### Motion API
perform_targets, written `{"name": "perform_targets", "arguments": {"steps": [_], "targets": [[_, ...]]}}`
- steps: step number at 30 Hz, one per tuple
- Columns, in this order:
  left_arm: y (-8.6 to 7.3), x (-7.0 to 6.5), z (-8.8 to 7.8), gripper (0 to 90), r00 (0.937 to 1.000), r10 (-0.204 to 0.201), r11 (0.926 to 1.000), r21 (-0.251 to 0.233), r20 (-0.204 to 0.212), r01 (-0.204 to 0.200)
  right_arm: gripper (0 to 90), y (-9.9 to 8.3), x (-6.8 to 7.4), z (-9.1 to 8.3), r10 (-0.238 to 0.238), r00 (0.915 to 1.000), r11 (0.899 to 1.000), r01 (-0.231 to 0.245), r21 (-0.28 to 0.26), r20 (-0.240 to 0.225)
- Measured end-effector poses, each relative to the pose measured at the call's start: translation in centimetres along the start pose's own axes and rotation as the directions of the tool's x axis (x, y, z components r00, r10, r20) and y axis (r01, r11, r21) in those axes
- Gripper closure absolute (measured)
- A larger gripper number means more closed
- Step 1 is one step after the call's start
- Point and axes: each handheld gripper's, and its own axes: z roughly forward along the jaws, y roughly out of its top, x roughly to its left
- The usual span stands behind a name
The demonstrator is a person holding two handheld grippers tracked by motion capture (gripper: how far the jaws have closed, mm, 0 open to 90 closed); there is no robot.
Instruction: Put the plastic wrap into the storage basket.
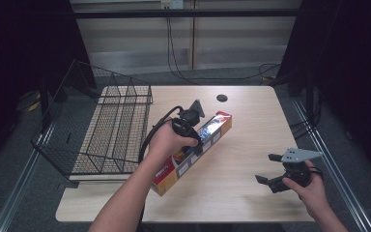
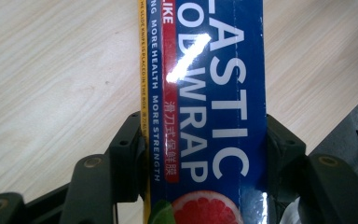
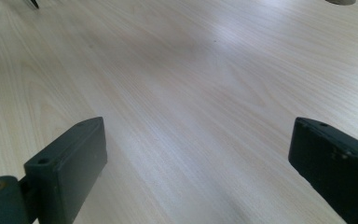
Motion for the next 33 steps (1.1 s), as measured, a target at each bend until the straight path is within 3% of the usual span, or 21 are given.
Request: {"name": "perform_targets", "arguments": {"steps": [16,33], "targets": [[-0.5,1.6,-3.1,42.9,0.998,-0.055,0.9979,-0.037,-0.031,0.054,4.1,0.1,0.2,-0.2,-0.002,1.0,1.0,0.002,-0.004,-0.007],[-1.0,2.9,-6.0,43.0,0.9925,-0.105,0.9942,-0.03,-0.063,0.103,4.1,0.1,0.3,-0.2,-0.008,1.0,1.0,0.008,-0.011,0.0]]}}
